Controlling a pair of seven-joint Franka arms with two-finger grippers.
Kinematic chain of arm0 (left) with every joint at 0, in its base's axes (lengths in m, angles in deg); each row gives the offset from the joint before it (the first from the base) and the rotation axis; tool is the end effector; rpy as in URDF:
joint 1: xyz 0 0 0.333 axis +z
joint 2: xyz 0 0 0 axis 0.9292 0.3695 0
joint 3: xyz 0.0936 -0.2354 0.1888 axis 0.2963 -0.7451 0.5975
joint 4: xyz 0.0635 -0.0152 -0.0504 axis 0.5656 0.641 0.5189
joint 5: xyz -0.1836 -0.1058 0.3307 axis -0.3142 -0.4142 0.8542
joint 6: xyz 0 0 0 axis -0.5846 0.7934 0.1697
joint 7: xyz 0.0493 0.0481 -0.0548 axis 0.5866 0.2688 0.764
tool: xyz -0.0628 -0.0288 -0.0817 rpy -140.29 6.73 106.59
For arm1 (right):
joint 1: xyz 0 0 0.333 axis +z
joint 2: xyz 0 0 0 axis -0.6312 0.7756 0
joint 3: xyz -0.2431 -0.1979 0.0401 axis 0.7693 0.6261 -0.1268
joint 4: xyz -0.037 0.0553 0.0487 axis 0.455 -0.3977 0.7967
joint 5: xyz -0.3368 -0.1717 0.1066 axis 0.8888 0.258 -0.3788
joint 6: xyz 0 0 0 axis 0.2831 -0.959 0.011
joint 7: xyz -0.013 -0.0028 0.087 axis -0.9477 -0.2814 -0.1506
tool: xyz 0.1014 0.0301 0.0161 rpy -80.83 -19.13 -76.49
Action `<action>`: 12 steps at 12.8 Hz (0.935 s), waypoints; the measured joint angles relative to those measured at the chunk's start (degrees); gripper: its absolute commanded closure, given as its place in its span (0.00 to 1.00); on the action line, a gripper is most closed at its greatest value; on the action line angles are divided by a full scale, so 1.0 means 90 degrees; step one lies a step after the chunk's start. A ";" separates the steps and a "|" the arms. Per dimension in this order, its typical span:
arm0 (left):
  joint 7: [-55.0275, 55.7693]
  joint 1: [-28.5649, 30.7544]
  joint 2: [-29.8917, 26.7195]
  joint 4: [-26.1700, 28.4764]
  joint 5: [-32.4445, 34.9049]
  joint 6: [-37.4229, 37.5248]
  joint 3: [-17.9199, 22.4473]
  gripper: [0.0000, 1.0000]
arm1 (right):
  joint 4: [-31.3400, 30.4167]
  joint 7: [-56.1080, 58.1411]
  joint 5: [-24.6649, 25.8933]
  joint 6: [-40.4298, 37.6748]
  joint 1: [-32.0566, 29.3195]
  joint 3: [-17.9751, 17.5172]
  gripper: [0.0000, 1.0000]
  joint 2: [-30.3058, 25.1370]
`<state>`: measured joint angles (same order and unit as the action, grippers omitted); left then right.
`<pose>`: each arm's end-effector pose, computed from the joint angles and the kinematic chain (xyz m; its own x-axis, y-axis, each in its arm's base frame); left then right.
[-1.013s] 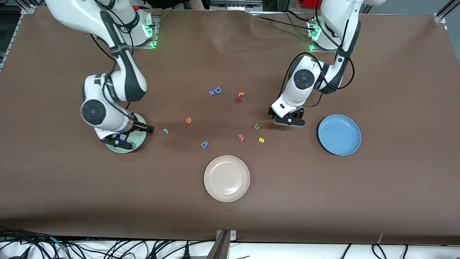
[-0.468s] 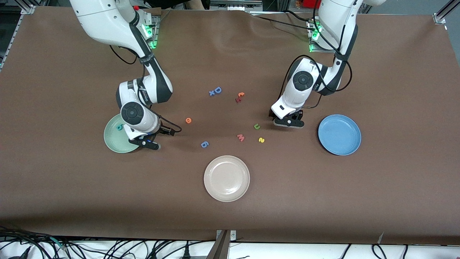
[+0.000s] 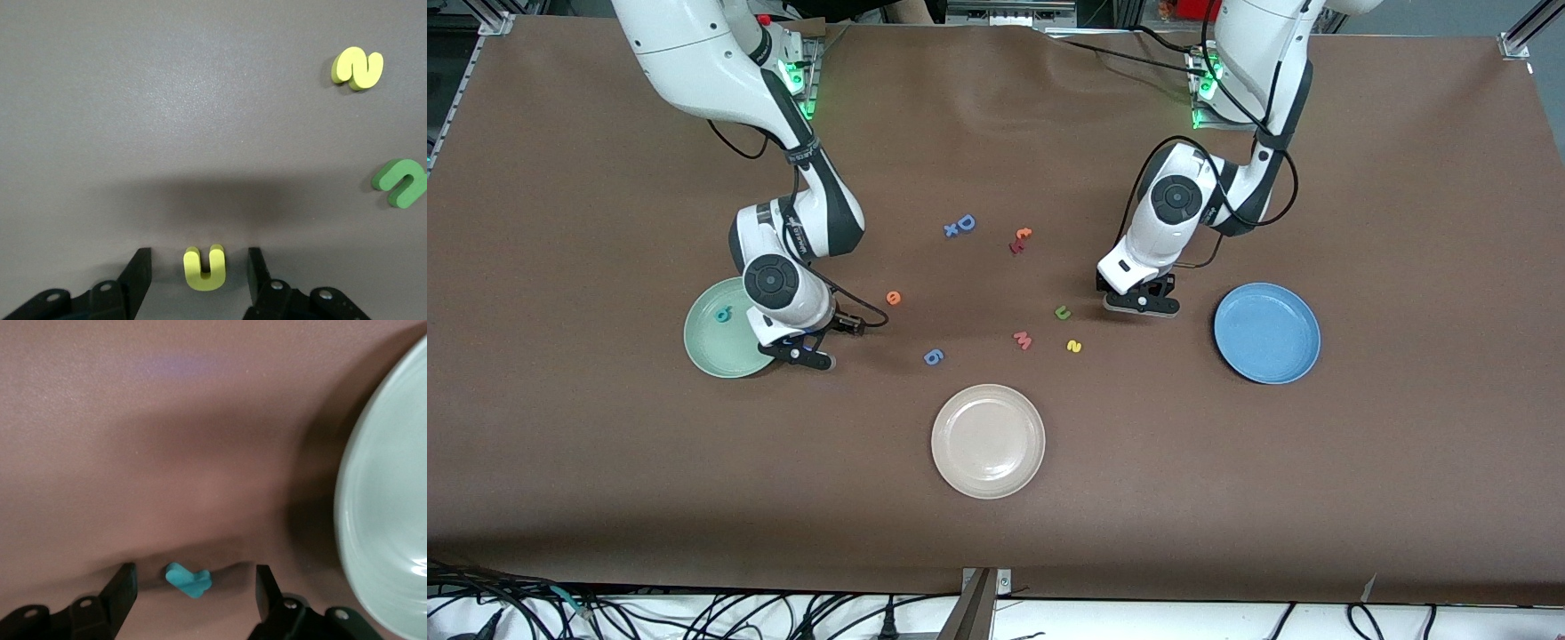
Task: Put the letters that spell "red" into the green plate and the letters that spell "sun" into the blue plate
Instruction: 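Grasp the teal L with the right gripper while the left grasps yellow u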
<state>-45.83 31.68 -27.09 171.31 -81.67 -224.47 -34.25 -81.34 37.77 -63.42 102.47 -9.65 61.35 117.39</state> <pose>0.4735 -0.2724 0.1672 0.9936 -0.1103 0.0233 -0.1107 -0.9937 0.0160 0.5716 0.2303 0.1737 0.9609 -0.2528 -0.1128 -0.2409 -0.9644 0.1089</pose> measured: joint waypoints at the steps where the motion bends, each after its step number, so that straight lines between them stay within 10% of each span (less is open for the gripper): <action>1: 0.0000 0.0000 -0.0006 -0.0001 0.0000 0.0000 0.0001 0.46 | 0.0000 -0.0001 -0.0001 0.0003 0.0002 -0.0001 0.33 0.0001; 12: 0.0000 -0.0001 -0.0045 -0.0004 0.0002 -0.0001 0.0019 0.72 | 0.0002 -0.0007 0.0000 0.0011 0.0006 0.0013 0.81 -0.0005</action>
<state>-45.83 31.67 -27.50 171.27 -81.65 -224.47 -34.08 -81.33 37.70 -63.43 102.57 -9.59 61.47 117.34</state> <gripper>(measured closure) 0.687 0.696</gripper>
